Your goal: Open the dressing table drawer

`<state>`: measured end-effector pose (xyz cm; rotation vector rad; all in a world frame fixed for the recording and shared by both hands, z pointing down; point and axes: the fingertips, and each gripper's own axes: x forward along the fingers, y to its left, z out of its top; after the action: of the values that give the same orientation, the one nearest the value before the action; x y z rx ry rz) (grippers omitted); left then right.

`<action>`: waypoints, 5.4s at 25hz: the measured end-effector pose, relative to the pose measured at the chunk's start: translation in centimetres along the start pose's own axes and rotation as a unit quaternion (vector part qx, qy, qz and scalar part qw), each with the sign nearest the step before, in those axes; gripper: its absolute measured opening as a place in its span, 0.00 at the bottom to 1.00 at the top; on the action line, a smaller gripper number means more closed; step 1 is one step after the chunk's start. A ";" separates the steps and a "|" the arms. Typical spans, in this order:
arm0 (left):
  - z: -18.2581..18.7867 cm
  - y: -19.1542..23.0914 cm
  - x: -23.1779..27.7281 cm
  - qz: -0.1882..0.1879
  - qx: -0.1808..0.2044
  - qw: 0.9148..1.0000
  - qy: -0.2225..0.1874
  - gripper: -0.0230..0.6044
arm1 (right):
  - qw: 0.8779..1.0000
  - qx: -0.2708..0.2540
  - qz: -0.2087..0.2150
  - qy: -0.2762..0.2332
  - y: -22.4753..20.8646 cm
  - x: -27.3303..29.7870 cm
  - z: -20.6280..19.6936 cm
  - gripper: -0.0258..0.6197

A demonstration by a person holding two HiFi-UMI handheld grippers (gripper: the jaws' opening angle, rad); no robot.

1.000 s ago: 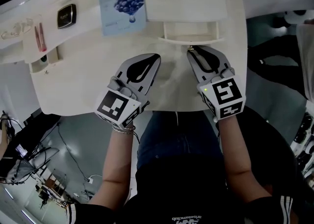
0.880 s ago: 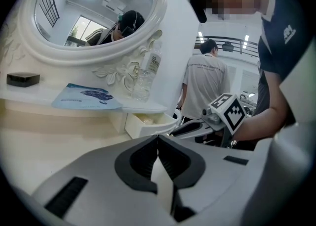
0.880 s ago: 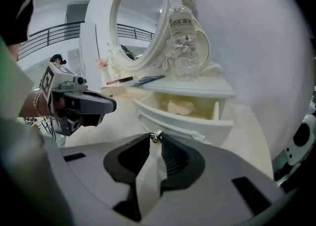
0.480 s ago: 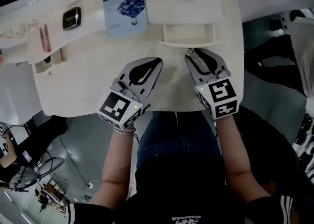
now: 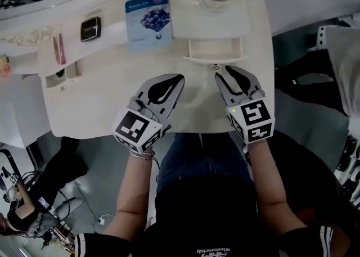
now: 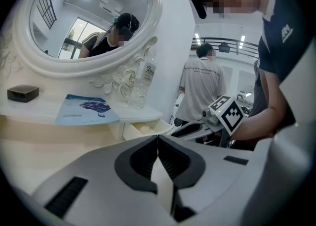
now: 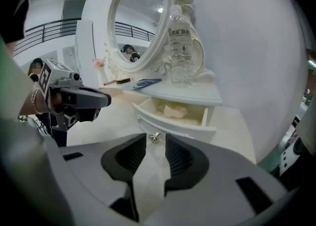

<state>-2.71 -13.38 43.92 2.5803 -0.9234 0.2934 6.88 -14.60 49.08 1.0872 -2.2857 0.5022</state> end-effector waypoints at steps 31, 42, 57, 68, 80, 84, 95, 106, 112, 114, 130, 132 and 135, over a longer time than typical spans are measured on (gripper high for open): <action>4.4 -0.4 -0.8 0.004 0.025 0.999 -0.026 0.07 | 0.998 -0.026 0.029 -0.055 1.7 -3.7 4.9 0.07; 5.7 -0.8 -1.4 0.009 0.025 0.999 -0.035 0.07 | 0.996 -0.024 0.035 -0.073 1.3 -5.4 6.8 0.07; 7.5 -0.6 -2.5 0.016 0.032 0.998 -0.047 0.07 | 0.994 -0.021 0.030 -0.105 0.5 -7.0 9.7 0.07; 9.1 -0.3 -2.8 0.026 0.042 0.997 -0.059 0.07 | 0.992 -0.028 0.026 -0.120 0.1 -8.2 11.4 0.07; 11.7 -0.7 -3.4 0.034 0.053 0.995 -0.076 0.07 | 0.988 -0.037 0.016 -0.149 -1.1 -10.5 13.6 0.07; 12.6 -0.7 -3.8 0.037 0.058 0.994 -0.085 0.07 | 0.987 -0.044 0.016 -0.155 -1.2 -11.2 14.2 0.07; 15.8 -1.1 -5.4 0.044 0.063 0.990 -0.118 0.07 | 0.980 -0.063 0.009 -0.190 -1.6 -14.2 16.8 0.07; 18.7 -1.6 -6.8 0.057 0.088 0.985 -0.138 0.07 | 0.968 -0.088 -0.012 -0.234 -2.1 -17.7 19.9 0.07; 19.0 -1.4 -7.1 0.065 0.093 0.984 -0.136 0.07 | 0.962 -0.099 -0.026 -0.252 -2.5 -18.9 20.5 0.07; 19.1 -1.4 -7.0 0.067 0.093 0.984 -0.137 0.07 | 0.963 -0.098 -0.029 -0.248 -2.7 -19.1 20.3 0.07; 19.1 -2.1 -6.5 0.062 0.096 0.985 -0.133 0.07 | 0.966 -0.091 -0.053 -0.238 -3.9 -19.9 19.8 0.07; 19.1 -2.1 -6.6 0.064 0.097 0.984 -0.132 0.07 | 0.965 -0.089 -0.056 -0.241 -4.0 -20.1 19.8 0.07; 19.2 -1.9 -6.6 0.069 0.100 0.984 -0.130 0.07 | 0.964 -0.089 -0.061 -0.241 -4.4 -20.3 19.8 0.07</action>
<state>-5.27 -16.34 23.93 2.7901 -1.2265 0.0893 14.56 -16.10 21.48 1.3608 -2.5859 -0.0292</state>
